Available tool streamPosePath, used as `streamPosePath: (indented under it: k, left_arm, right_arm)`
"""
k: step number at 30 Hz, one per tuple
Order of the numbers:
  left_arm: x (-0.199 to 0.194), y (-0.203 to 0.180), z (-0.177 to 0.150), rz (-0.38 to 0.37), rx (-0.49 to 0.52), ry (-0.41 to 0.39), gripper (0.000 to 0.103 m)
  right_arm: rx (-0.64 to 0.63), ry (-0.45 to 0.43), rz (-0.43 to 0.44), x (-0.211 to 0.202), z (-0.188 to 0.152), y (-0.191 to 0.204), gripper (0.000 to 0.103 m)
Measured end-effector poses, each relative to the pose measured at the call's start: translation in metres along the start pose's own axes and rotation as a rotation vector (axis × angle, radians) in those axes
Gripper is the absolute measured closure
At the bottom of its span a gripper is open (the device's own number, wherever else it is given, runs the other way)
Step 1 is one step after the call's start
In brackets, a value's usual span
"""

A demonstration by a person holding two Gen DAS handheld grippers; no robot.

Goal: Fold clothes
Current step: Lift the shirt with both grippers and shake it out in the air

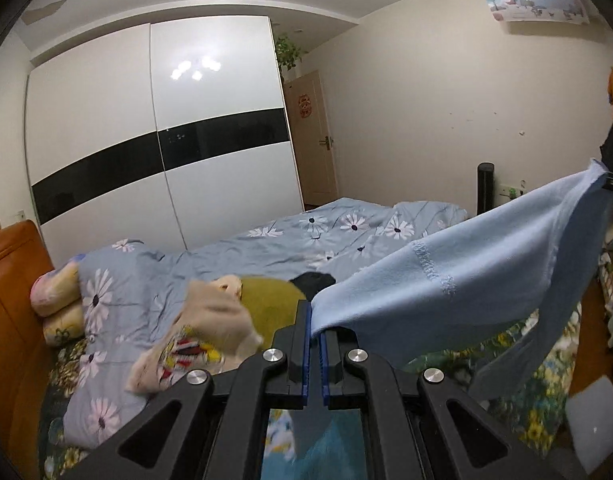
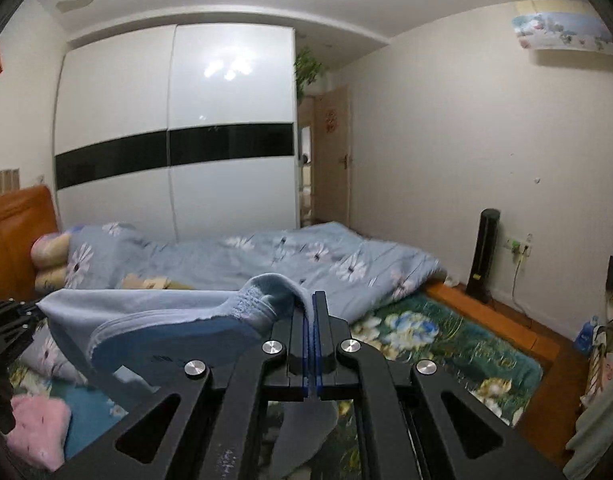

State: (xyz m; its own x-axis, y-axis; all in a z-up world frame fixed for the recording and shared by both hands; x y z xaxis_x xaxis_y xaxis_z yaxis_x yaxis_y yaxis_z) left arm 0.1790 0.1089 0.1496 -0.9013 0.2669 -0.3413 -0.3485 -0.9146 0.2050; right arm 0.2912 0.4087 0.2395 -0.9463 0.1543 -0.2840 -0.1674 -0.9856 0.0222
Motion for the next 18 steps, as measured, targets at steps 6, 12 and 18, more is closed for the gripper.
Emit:
streamPosePath:
  k: [6,12,18]
  left_arm:
    - [-0.039,0.031,0.019,0.001,-0.006,-0.02,0.099]
    - [0.035,0.029,-0.03,0.042,0.04,0.182,0.099]
    - [0.135,0.011,-0.171,0.009,-0.005,0.524,0.099]
  right_arm:
    - [-0.084,-0.027,0.06,-0.021,0.009,0.028,0.101]
    - [-0.147,0.106,0.091,0.044,-0.009,0.051,0.101]
    - [-0.051,0.529,0.122,0.174,-0.174,0.045,0.101]
Point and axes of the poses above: each gripper's, at about its wrist camera, not at the fingertips, and x roughly the way its jaws point, y to its left, z to its top, the point moved 9 cm from there along x, roughly the way its jaws point, and after that the axes turned 9 degrees about z, right-handed, at the moved point
